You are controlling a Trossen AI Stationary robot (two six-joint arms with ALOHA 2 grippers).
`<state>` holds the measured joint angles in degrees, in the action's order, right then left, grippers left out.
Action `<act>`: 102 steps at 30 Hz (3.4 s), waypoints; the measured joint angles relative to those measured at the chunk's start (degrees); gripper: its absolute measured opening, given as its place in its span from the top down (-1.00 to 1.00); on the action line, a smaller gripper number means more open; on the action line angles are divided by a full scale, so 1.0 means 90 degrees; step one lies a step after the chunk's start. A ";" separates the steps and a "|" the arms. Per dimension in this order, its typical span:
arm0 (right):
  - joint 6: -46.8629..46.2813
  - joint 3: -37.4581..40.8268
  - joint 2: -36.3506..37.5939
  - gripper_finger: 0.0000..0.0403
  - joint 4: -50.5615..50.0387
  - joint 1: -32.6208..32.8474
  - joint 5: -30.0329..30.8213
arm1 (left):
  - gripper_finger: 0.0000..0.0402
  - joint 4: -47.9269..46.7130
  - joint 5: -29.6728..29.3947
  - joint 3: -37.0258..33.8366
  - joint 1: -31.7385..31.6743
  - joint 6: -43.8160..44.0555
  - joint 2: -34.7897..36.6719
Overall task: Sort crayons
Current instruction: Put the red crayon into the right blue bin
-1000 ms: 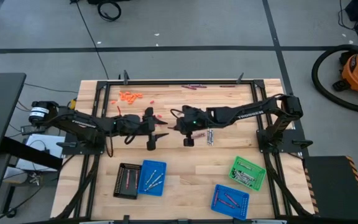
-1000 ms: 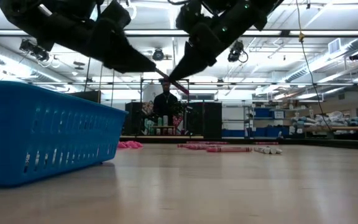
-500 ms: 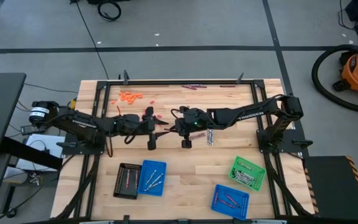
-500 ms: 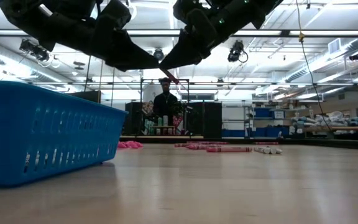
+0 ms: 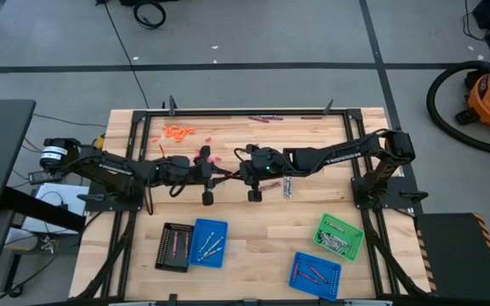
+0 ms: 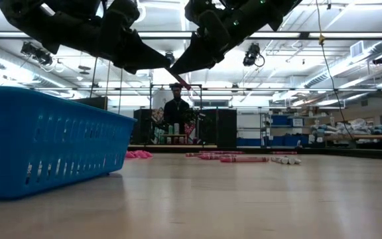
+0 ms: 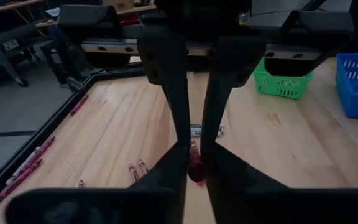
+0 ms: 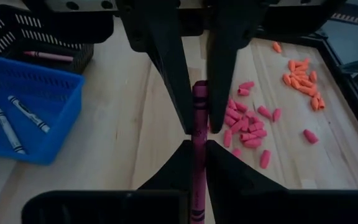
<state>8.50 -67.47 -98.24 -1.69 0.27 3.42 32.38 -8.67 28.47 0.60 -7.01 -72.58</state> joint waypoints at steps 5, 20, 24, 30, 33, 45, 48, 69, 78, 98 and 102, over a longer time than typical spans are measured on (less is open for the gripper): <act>-0.0073 -0.0001 0.0000 0.79 -0.0026 0.0000 0.0000 | 0.89 -0.0019 0.0002 0.0000 0.0000 -0.0004 0.0000; -0.0642 -0.0003 0.0454 0.20 -0.0950 0.0072 -0.0007 | 0.84 0.0058 -0.0074 0.0000 -0.0007 0.0112 0.0005; -0.0593 -0.0001 0.0421 0.20 -0.0885 0.0140 0.0195 | 0.83 0.0131 -0.0070 0.0000 -0.0007 0.0163 0.0005; -0.0291 0.0006 0.0296 0.21 -0.0796 0.0158 0.0637 | 0.83 0.0511 0.0100 0.0000 0.0000 0.0319 0.0005; -0.0267 -0.0003 0.0234 0.21 -0.0783 0.0163 0.0756 | 0.83 0.0696 0.0113 0.0000 0.0002 0.0323 0.0005; -0.0091 0.0004 0.0192 0.68 -0.0753 0.0175 0.1090 | 0.82 0.0764 0.0209 0.0000 0.0000 0.0308 0.0005; -0.0081 0.0002 0.0192 0.87 -0.0774 0.0176 0.1087 | 0.80 0.0762 0.0198 0.0000 0.0021 0.0178 0.0005; -0.1281 0.0001 0.0574 0.81 -0.2276 0.0667 0.0994 | -0.13 -0.0525 0.0024 0.0000 0.0445 -0.0014 0.0618; -0.2397 -0.0001 0.0714 0.83 -0.3163 0.1296 0.0921 | -0.13 -0.1173 -0.0251 -0.0002 0.0921 0.0339 0.0639; -0.5366 -0.0004 0.0872 0.81 -0.3784 0.3309 0.0414 | -0.13 -0.1841 -0.0964 -0.0007 0.2090 0.1286 0.0636; -0.6056 -0.0004 0.0869 0.82 -0.3821 0.3833 0.0669 | -0.13 -0.1834 -0.0964 -0.0007 0.2214 0.1400 0.0636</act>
<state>-46.00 -67.51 -90.41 -36.07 34.77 9.44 15.88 -17.34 28.40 20.52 5.59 -66.85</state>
